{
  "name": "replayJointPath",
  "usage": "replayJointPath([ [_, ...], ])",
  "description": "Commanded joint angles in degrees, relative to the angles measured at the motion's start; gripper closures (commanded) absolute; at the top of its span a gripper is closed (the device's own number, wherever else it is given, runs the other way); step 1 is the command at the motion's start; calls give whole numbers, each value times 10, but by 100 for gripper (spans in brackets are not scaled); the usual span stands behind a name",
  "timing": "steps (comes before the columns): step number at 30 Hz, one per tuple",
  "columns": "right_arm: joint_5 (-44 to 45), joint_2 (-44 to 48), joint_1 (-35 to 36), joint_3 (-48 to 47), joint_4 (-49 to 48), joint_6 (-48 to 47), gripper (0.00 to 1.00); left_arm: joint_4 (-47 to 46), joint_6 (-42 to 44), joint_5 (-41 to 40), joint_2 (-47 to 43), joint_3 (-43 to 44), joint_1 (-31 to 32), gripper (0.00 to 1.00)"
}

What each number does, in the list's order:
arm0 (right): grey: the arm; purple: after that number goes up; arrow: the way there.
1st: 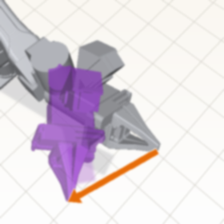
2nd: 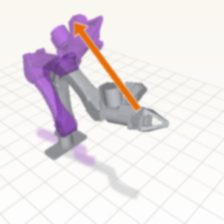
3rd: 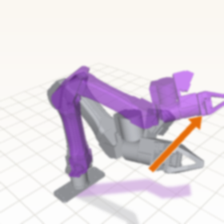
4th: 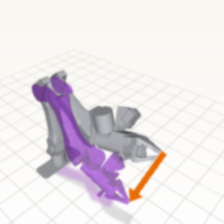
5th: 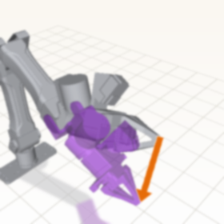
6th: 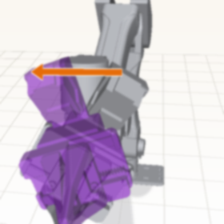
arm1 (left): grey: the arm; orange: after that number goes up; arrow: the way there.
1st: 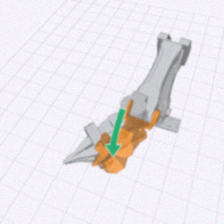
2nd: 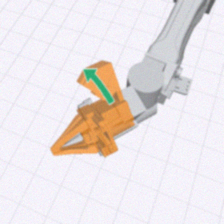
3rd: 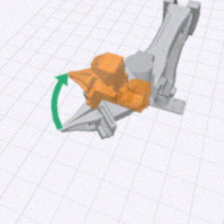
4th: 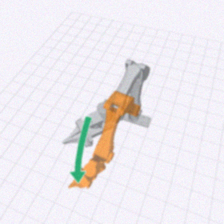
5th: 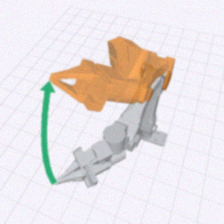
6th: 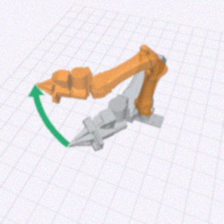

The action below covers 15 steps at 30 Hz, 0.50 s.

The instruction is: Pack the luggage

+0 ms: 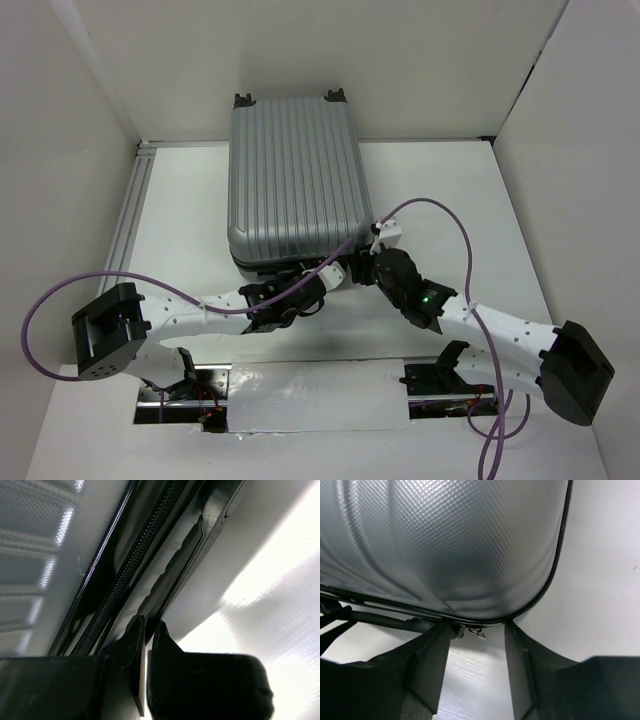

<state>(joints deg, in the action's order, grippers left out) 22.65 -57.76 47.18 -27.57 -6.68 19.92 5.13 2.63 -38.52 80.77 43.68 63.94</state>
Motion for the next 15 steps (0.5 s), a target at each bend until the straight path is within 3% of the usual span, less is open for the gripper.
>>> replayJointPath([
  [1,20,-16,5,6,-81,-9,48,-15,-84,14,13,-13,-3,100],
  [8,36,-61,5,-13,-92,-3,53,-15,-90,9,18,-13,-3,100],
  [9,36,-61,5,-13,-92,2,59,-15,-97,4,18,-13,-3,100],
  [15,45,-61,5,-18,-91,13,71,-10,-120,-9,32,-20,-3,100],
])
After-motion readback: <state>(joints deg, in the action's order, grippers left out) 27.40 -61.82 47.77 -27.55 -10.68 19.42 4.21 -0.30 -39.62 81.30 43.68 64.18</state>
